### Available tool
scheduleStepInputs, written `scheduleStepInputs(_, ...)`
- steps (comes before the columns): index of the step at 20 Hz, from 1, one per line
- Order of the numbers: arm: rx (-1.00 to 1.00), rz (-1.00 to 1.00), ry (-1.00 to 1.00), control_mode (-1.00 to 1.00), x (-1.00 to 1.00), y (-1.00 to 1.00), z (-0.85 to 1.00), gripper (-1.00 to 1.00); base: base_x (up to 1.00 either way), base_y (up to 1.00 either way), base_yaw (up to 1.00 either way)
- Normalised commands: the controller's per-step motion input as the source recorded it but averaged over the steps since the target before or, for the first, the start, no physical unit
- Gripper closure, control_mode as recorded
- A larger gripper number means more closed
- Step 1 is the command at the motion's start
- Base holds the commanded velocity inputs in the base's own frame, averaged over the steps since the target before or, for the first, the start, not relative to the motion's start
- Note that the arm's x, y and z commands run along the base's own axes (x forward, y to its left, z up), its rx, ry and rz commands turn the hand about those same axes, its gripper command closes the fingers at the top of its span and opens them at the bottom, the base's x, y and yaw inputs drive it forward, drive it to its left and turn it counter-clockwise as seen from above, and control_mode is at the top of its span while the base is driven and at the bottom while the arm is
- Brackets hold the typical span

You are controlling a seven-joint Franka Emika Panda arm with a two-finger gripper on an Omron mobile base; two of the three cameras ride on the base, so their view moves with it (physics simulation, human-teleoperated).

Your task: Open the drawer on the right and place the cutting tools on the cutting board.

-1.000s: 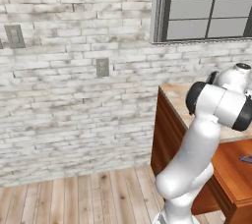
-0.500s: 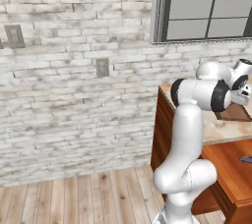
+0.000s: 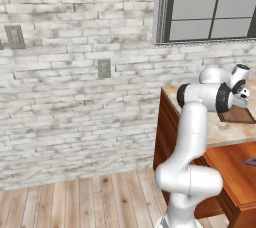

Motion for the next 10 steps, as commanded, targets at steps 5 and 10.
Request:
scheduleStepInputs(5, 0.00, 0.00, 0.00, -1.00, 0.02, 0.00, 0.00, -1.00, 0.00, 0.00, 0.00)
scheduleStepInputs(10, 0.00, 0.01, -0.05, -1.00, -0.61, 0.06, 0.01, -1.00, 0.00, 0.00, 0.00)
